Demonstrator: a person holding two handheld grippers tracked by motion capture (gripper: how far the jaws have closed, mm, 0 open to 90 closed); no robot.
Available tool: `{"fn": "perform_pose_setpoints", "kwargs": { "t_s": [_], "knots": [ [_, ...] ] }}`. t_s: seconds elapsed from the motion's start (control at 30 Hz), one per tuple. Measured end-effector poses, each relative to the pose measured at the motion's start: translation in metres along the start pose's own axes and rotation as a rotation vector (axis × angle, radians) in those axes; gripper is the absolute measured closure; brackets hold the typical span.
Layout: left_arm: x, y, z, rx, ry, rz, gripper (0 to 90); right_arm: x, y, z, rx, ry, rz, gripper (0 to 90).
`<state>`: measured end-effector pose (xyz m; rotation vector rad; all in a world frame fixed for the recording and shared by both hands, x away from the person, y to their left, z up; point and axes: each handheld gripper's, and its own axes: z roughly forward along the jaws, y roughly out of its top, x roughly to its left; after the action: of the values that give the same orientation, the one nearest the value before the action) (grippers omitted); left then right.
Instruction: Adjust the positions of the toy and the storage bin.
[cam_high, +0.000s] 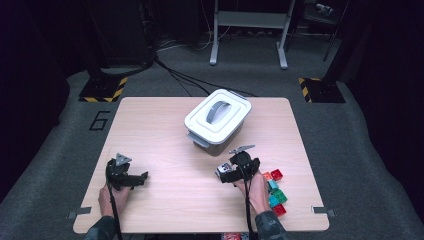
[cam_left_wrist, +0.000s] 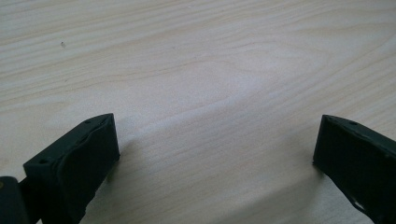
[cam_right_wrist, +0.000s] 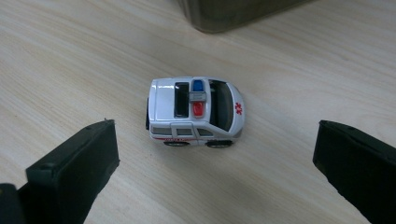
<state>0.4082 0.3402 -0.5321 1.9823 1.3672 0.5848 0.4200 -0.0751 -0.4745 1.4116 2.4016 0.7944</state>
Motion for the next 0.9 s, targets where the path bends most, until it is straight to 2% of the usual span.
{"fn": "perform_pose_setpoints", "kwargs": {
  "t_s": [0.2,0.4,0.53,0.67,0.7,0.77,0.83,0.9],
  "knots": [
    [0.000,0.000,0.000,0.000,0.000,0.000,0.0,0.002,0.005,0.021,0.054,-0.014,0.009,0.0],
    [0.000,0.000,0.000,0.000,0.000,0.001,0.0,0.006,0.006,0.035,0.084,-0.018,0.030,0.2],
    [0.000,0.000,0.000,0.006,-0.004,0.002,0.0,0.007,0.008,0.038,0.084,-0.022,0.021,1.8],
    [0.000,0.000,0.000,0.006,-0.004,0.003,0.0,0.009,0.008,0.043,0.095,-0.033,0.022,5.1],
    [0.000,0.000,0.000,0.007,-0.005,0.004,0.0,0.009,0.008,0.045,0.097,-0.040,0.008,6.1],
    [0.000,0.000,0.000,0.007,-0.004,0.003,0.0,0.012,0.008,0.046,0.091,-0.070,0.006,10.1],
    [0.000,0.000,0.000,0.007,-0.004,0.003,0.0,0.012,0.008,0.045,0.079,-0.076,-0.011,14.5],
    [0.000,0.000,0.000,0.007,-0.004,0.003,0.0,0.014,0.008,0.044,0.080,-0.077,0.001,17.6]
  ]
}}
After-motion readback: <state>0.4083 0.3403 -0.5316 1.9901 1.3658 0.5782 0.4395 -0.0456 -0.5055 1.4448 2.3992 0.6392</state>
